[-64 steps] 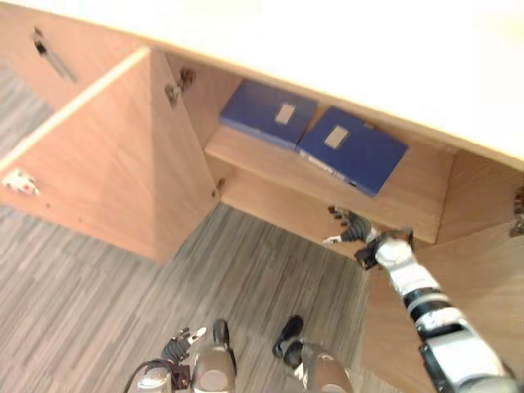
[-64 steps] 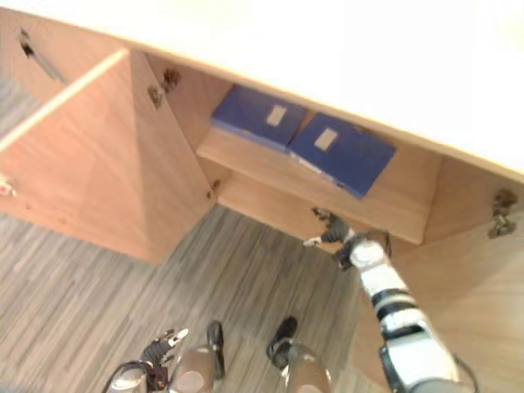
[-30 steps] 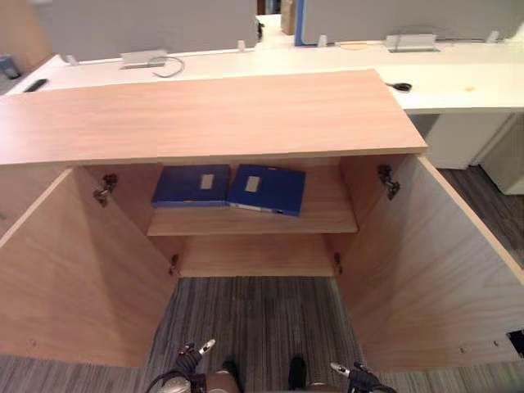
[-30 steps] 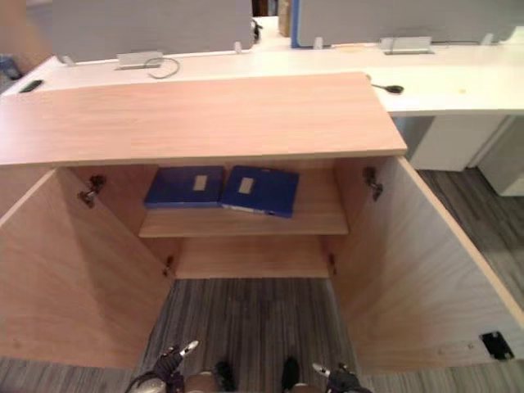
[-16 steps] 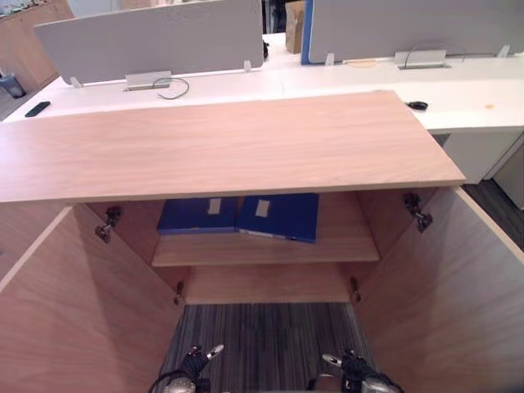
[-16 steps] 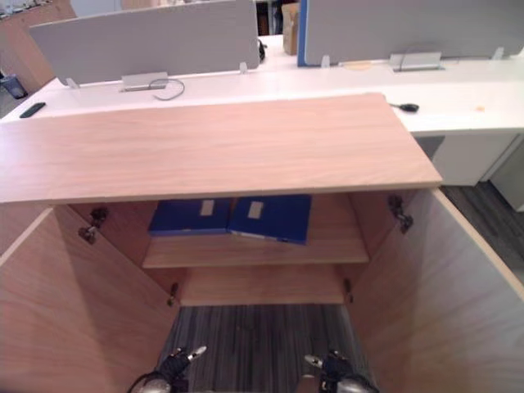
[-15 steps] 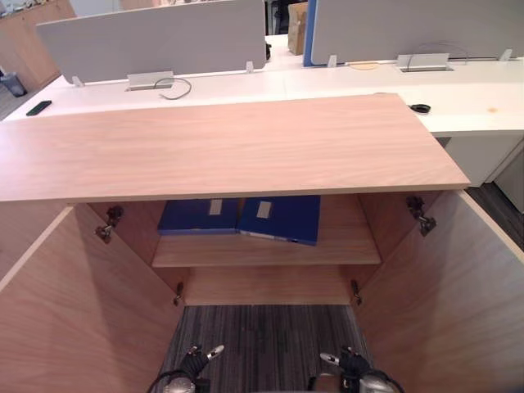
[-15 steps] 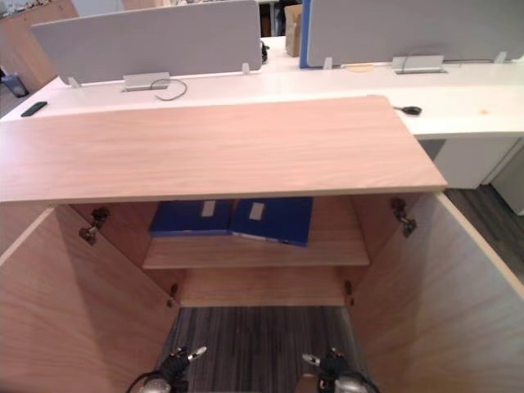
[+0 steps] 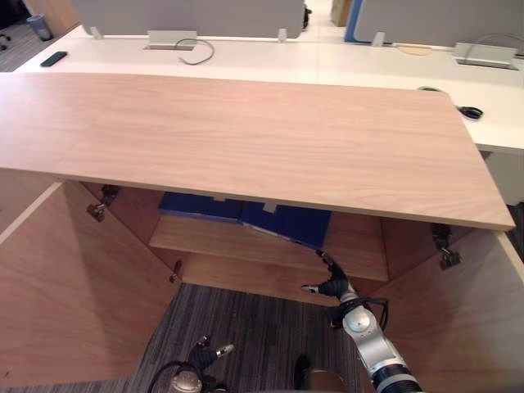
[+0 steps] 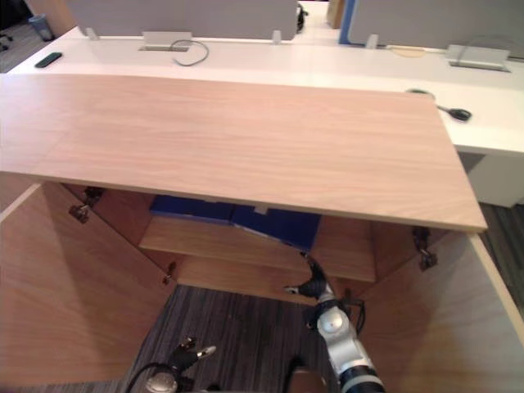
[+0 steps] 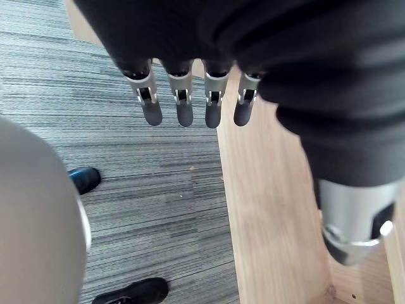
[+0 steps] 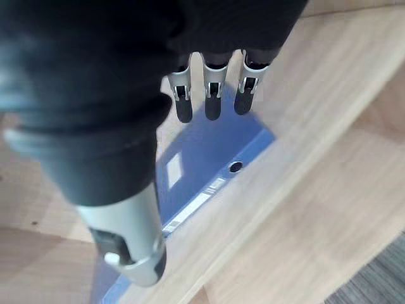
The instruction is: Walk over to the cabinet, pick up the folder, carry it to the office cabinet, place the folder inside the office cabinet, then close the office cabinet door
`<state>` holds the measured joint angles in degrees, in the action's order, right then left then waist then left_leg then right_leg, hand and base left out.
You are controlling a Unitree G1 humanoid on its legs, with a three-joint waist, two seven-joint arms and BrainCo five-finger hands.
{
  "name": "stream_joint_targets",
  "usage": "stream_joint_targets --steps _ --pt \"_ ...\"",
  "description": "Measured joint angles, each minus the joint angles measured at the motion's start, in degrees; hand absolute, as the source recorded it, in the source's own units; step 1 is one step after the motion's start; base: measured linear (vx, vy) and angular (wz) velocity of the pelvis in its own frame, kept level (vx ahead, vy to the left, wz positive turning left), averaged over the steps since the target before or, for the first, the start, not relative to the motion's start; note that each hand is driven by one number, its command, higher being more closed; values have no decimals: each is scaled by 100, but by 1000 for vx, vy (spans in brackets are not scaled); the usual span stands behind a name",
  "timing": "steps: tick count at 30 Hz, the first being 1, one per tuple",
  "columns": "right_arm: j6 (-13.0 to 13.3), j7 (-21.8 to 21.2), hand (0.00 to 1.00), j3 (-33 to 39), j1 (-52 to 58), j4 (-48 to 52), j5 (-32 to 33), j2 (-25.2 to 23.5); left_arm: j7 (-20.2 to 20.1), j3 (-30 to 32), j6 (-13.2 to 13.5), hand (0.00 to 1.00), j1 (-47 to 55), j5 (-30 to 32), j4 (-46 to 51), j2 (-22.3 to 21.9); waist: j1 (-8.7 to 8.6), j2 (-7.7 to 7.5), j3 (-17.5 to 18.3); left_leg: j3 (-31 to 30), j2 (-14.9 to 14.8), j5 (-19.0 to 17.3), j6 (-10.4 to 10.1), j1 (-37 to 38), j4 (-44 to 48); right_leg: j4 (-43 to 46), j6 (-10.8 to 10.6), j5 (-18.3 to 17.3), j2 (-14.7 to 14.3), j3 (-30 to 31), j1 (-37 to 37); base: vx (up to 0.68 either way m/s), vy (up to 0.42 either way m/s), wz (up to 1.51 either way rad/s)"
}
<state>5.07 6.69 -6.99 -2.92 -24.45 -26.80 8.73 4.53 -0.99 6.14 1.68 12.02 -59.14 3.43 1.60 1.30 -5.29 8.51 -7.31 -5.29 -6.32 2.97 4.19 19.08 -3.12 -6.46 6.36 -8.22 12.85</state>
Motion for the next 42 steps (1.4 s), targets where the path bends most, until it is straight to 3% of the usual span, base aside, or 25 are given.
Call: stream_joint_targets --steps 4,10,12,14,19,25,26,27,28,35,42 --pt "129 57 0 -235 -120 -61 -729 48 -62 -256 35 0 22 213 123 110 44 -3 43 -74 70 175 10 -174 -2 -438 -23 287 48 -156 -125 -35 37 19" --pt "141 33 0 -438 -919 -801 -810 394 -224 -698 155 0 4 370 404 328 123 0 -118 -186 89 270 24 -439 114 -449 19 480 122 -274 -35 -118 12 15" --pt "146 48 0 -440 -1586 -1031 -805 547 -260 -741 179 0 -135 364 698 486 129 -7 -510 -271 65 -15 29 -1006 884 34 93 337 207 -299 354 -280 -72 18" --pt "135 126 0 -472 -2472 -1383 -681 838 -287 -736 203 0 -353 189 1097 710 265 146 -1083 -560 -134 -501 -9 -1936 2304 672 198 183 171 -459 836 -348 -106 22" --pt "81 293 0 -558 -3495 -1606 -356 1204 -318 -717 219 0 -506 -89 1434 1009 501 195 -1499 -1022 -309 -739 -25 -3189 3382 1583 385 -27 177 -738 1817 -256 -98 22" --pt "53 353 0 -551 -4118 -1385 -297 1594 -393 -686 216 0 -259 -138 2072 1031 602 215 -1622 -1397 -413 -775 -100 -4234 4026 2555 525 -340 356 -1061 2731 -160 -66 21" --pt "53 339 0 -555 -4125 -1367 -240 1648 -407 -682 218 0 -257 -151 2140 1077 599 204 -1648 -1394 -434 -751 -131 -4319 4086 2959 458 -468 446 -1055 2804 -54 -138 55" --pt "52 254 0 -560 -4125 -1361 -101 1757 -430 -657 214 0 -259 -171 2211 1088 562 206 -1685 -1375 -441 -702 -200 -4478 4332 3279 594 -923 525 -1009 2819 -52 -181 51" --pt "60 170 0 -563 -4154 -1331 -69 1800 -444 -609 216 0 -203 -199 2338 1066 615 222 -1709 -1398 -510 -690 -220 -4629 4492 3497 576 -1045 540 -1049 2957 -71 -167 39" --pt "80 -488 0 -865 -4301 -1339 577 1935 -504 -440 216 0 -132 -330 2571 1034 819 177 -1765 -1510 -610 -649 -195 -5102 4482 3645 648 -1110 572 -1296 3353 -46 -23 7" --pt "58 -673 0 -966 -4839 -1888 838 2181 -567 -310 219 0 -58 -459 2744 1023 864 74 -1825 -1383 -569 -453 -191 -5189 4288 3689 641 -1149 763 -1351 3459 2 41 14"
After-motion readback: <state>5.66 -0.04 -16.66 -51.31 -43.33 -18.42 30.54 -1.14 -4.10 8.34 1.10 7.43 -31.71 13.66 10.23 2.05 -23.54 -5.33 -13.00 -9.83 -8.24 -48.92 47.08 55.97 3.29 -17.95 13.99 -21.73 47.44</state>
